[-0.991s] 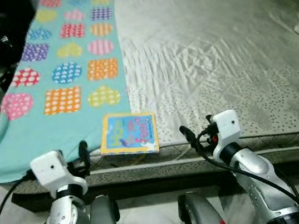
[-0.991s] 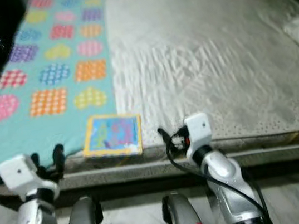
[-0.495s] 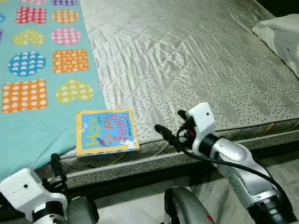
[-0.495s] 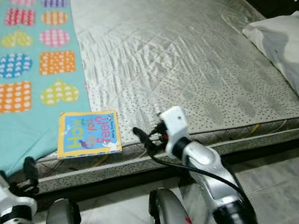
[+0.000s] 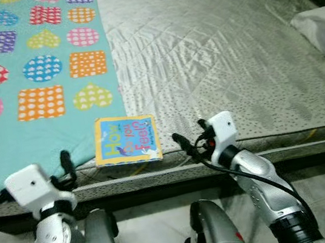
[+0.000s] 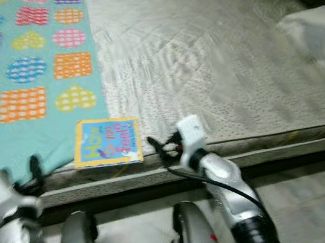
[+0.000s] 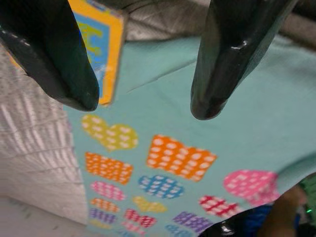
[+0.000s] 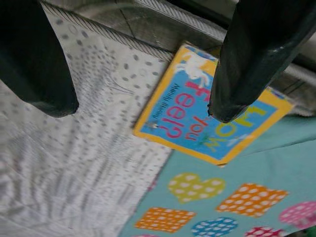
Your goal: Clean up the room
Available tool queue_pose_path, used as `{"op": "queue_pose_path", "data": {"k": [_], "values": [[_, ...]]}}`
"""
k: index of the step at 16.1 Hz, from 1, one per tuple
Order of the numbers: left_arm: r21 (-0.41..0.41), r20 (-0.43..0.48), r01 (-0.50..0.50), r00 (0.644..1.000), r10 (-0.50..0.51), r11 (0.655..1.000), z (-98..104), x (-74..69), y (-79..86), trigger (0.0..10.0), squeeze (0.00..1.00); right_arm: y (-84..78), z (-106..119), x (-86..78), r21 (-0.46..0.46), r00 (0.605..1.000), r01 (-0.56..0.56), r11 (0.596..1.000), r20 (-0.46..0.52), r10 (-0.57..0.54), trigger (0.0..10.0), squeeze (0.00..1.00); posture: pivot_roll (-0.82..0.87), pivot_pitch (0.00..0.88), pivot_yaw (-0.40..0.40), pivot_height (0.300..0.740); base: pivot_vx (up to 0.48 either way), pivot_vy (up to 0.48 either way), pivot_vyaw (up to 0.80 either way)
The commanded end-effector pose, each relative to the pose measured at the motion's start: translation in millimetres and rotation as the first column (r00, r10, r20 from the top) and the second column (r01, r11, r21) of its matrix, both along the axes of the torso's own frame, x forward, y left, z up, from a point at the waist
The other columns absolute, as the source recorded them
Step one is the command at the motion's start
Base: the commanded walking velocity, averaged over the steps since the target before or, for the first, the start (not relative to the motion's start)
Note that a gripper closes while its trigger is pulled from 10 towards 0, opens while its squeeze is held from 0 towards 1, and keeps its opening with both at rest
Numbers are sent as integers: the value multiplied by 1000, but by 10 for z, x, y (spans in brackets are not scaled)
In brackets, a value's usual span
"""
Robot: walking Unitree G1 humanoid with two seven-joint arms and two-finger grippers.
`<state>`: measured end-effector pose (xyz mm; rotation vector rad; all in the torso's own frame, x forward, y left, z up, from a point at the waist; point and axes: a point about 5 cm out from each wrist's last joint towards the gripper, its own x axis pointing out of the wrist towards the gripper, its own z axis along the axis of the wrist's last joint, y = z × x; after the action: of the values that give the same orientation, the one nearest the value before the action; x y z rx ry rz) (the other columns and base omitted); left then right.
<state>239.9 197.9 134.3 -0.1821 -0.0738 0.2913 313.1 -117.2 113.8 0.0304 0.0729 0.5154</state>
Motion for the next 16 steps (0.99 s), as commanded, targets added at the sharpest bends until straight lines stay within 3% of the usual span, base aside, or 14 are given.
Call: {"op": "queue_pose_path", "data": {"k": [1, 6, 10, 16], "values": [[3, -41, 41, 998, -41, 999, -74, 24, -67, 10000, 0, -127, 41, -11, 1, 998, 51, 999, 27, -51, 10000, 0, -70, 185, -112, 597, 0, 0, 0], [9, -41, 152, 988, -151, 988, -40, 220, -177, 10000, 0, -296, -22, -137, 12, 985, 168, 986, 30, -168, 10000, 0, -100, 194, -20, 597, 0, 0, 0], [20, -24, 183, 983, -182, 983, -21, 198, -156, 10000, 0, -240, -45, -172, 11, 987, 158, 987, 27, -159, 10000, 0, -82, 206, -22, 597, 0, 0, 0], [17, -18, 176, 984, -175, 984, -34, 129, -132, 10000, 0, -162, -27, -126, 7, 992, 121, 993, 25, -121, 10000, 0, -65, 206, -53, 597, 346, 0, 0]]}}
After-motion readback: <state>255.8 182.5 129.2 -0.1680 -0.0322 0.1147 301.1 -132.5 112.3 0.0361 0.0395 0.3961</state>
